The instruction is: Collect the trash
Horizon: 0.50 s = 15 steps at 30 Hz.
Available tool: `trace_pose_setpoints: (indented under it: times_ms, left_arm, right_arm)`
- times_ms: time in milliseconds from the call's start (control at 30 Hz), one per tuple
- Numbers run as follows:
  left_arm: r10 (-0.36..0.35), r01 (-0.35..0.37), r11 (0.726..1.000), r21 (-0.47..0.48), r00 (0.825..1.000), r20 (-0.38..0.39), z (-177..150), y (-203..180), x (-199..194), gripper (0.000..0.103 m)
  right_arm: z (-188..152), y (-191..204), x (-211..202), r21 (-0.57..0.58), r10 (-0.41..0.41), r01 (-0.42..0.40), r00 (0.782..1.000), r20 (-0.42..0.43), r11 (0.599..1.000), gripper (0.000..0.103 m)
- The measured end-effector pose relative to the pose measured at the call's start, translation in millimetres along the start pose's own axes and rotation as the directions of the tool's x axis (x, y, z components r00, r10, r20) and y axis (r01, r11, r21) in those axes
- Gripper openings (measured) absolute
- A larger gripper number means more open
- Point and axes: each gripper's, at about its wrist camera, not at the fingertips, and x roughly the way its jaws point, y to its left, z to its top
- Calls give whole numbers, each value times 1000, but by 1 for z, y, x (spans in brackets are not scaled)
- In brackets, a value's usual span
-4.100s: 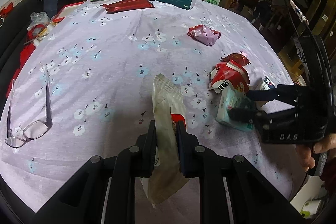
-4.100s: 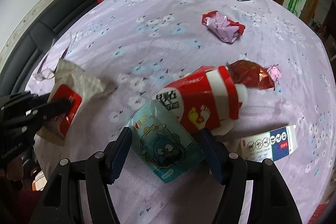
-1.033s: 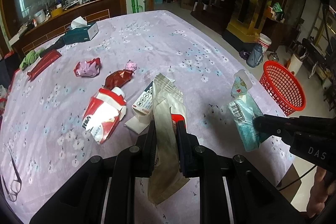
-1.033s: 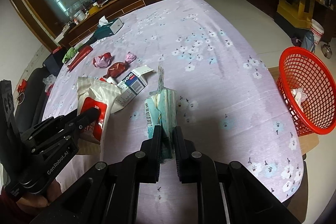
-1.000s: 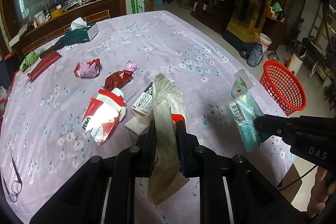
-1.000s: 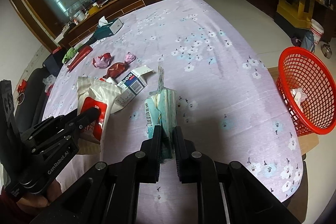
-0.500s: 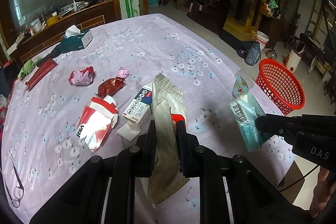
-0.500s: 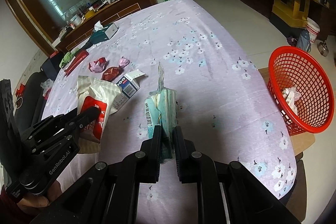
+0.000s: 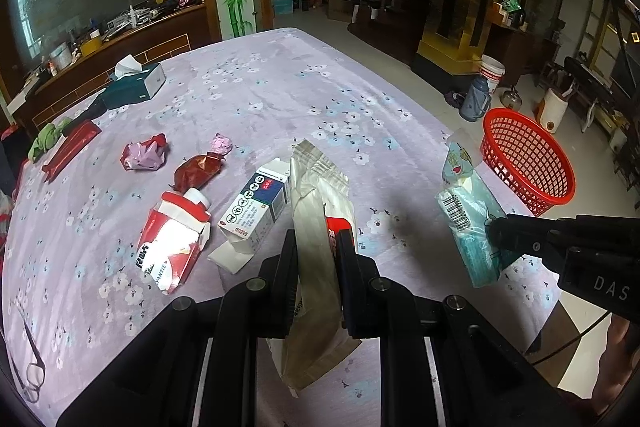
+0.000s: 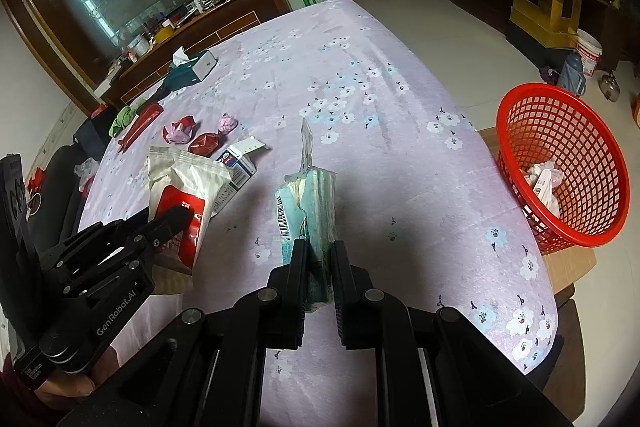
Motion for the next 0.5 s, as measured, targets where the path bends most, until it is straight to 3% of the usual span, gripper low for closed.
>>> trace_pose_setpoints:
  times_ms: [500]
  left_arm:
    - [-3,3,1000,2,1000,-2,0,0,1,17]
  right_arm:
    - [0,-1,0,0,3,-3,1000,-3,1000,12]
